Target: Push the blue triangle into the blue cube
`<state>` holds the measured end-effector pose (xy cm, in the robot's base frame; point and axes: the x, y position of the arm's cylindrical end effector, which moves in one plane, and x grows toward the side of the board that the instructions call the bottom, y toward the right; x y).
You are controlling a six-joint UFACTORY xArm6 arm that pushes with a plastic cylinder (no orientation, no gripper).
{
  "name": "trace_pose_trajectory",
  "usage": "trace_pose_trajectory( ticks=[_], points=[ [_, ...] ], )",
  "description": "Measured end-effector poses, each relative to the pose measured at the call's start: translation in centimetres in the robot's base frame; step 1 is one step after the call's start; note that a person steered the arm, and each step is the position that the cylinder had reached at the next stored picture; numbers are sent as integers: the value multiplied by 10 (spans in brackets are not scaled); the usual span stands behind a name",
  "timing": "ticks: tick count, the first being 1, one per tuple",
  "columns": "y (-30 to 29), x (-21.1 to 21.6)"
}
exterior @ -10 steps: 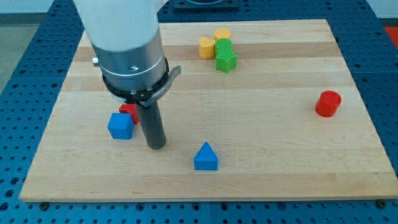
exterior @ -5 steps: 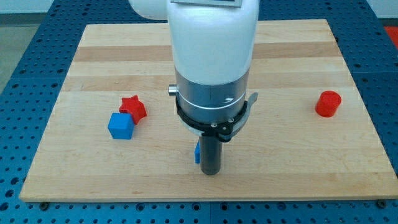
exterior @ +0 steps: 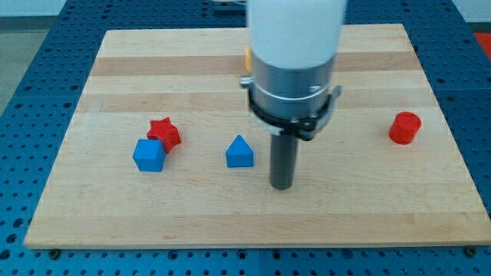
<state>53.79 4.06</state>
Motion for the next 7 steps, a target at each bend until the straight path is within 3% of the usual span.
trace_pose_trajectory(
  ticks=[1,7],
  points=[
    [-20,-38],
    [-124,-38]
  ],
)
